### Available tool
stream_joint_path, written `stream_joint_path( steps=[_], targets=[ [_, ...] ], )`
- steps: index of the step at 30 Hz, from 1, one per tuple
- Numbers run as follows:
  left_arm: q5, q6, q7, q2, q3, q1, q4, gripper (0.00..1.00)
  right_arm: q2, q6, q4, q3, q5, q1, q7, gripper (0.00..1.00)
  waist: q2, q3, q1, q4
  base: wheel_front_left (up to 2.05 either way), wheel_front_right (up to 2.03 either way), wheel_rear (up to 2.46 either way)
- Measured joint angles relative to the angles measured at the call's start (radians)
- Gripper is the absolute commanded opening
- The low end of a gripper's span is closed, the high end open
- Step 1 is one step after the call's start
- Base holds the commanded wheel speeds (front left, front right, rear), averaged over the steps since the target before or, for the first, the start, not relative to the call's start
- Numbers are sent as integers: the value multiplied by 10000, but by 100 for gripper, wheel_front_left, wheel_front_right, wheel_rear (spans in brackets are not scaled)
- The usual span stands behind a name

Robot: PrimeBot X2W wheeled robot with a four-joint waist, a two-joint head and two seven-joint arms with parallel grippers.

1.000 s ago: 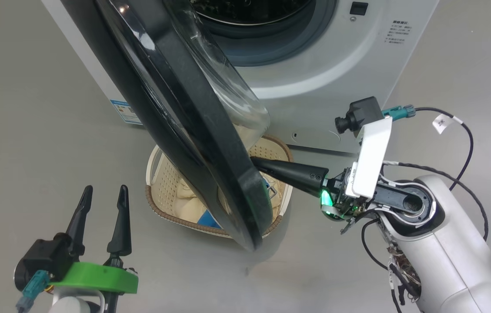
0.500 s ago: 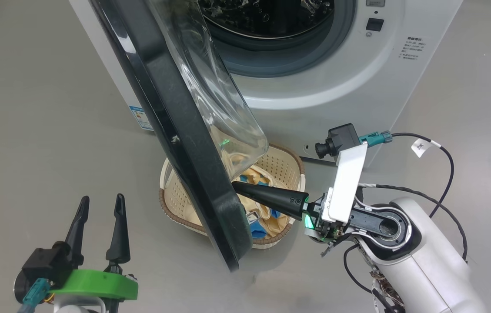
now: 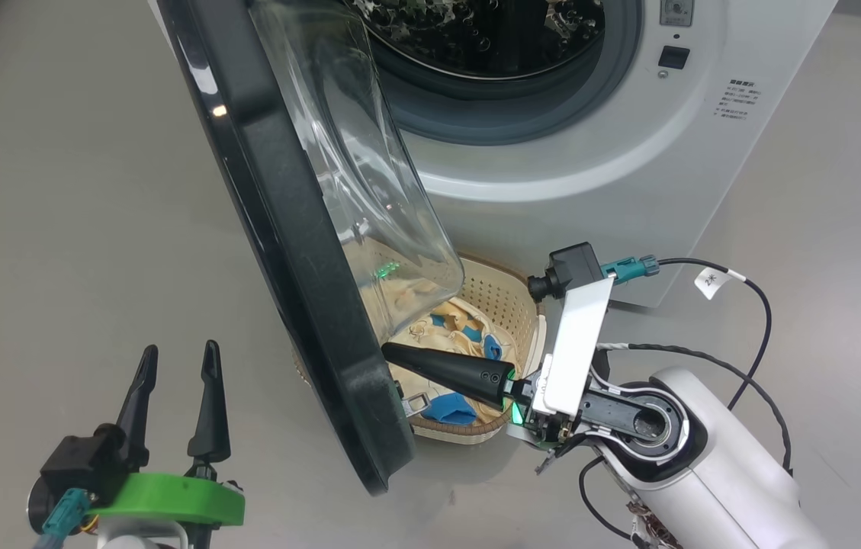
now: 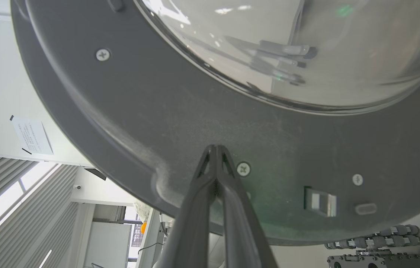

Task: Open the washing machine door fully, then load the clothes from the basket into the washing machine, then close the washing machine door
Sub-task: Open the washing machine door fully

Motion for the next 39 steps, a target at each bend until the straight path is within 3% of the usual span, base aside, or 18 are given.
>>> stream_joint_path(
  steps=[23, 24, 26, 27, 28, 39],
  targets=[
    [4, 88, 0, 4, 351, 221, -19, 100, 31, 0, 207, 226, -642, -24, -894, 0, 0, -192, 0, -396, 0, 0, 0],
    [6, 88, 0, 4, 366, 261, -21, 100, 35, 0, 203, 182, -731, -30, -966, 7, 0, -209, 0, -430, 0, 0, 0],
    [19, 88, 0, 2, 420, 343, -21, 100, 29, 0, 173, 123, -924, -41, -1097, 71, 0, -247, 0, -500, 0, 0, 0],
    [19, 88, 0, 2, 420, 343, -21, 100, 29, 0, 173, 123, -924, -41, -1097, 90, 0, -247, 0, -500, 0, 0, 0],
    [21, 88, 0, 4, 449, 368, -15, 100, -29, 0, 92, 77, -1137, -42, -1221, 100, 0, -285, 0, -571, 0, 0, 0],
    [198, 88, 0, 4, 667, 552, -13, 100, -851, 2, -625, -228, -2991, -79, -2926, 100, 0, -511, 0, -991, 0, 0, 0]
  ],
)
